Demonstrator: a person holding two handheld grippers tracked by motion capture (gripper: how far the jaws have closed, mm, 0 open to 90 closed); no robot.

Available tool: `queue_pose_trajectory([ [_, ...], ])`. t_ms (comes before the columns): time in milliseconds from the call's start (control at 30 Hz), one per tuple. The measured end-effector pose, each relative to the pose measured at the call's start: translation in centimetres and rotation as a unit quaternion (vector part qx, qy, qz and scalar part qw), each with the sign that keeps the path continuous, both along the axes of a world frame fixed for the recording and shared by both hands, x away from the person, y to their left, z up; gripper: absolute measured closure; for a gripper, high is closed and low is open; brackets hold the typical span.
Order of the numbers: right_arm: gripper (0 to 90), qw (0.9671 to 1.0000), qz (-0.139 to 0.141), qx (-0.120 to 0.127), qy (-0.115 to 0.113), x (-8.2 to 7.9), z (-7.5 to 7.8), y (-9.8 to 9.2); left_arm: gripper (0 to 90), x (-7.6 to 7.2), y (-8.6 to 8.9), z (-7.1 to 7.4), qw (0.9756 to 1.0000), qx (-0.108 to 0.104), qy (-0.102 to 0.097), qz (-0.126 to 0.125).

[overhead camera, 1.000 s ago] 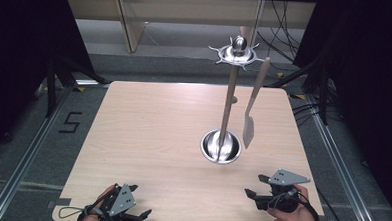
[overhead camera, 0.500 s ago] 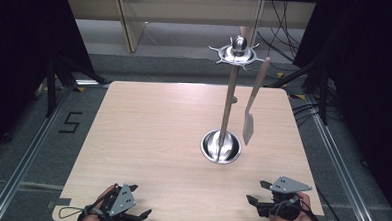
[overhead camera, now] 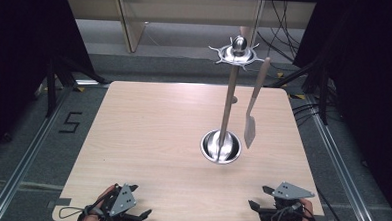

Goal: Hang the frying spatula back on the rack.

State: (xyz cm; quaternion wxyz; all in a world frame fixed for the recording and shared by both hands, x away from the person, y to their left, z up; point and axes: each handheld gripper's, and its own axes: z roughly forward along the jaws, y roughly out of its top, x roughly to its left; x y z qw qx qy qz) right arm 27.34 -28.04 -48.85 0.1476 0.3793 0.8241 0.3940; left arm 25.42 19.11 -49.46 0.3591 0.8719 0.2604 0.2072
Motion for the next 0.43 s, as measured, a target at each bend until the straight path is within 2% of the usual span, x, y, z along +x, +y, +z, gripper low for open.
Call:
queue_pose_trajectory([
  [133, 29.4, 1.0, 0.001, 0.005, -0.007, 0.03, -0.03, -0.27, 15.4, -0.04, -0.05, -0.03, 1.0, -0.005, 0.0, 0.002],
  [167, 29.4, 1.0, 0.002, 0.008, 0.003, -0.03, -0.05, -0.27, 15.4, -0.04, -0.05, -0.03, 1.0, -0.005, 0.0, 0.002],
  [233, 29.3, 1.0, -0.008, 0.004, 0.0, -0.15, -0.01, -0.37, 15.4, -0.03, -0.05, -0.03, 1.0, -0.004, 0.0, 0.001],
  [267, 29.3, 1.0, -0.001, 0.004, -0.003, -0.05, -0.07, -0.43, 15.4, -0.01, -0.02, 0.0, 1.0, 0.001, 0.0, -0.001],
  [300, 29.3, 0.9999, -0.007, 0.009, 0.004, -0.16, -0.06, -0.41, 15.4, -0.01, -0.03, 0.0, 1.0, 0.001, 0.0, -0.001],
  [333, 29.3, 1.0, -0.005, 0.006, -0.002, -0.07, -0.07, -0.52, 15.4, -0.02, -0.04, 0.0, 1.0, 0.002, 0.0, -0.001],
  [433, 29.3, 0.9998, -0.013, 0.013, 0.003, -0.18, -0.12, -0.44, 15.4, -0.04, -0.09, -0.01, 1.0, -0.003, 0.0, 0.0],
])
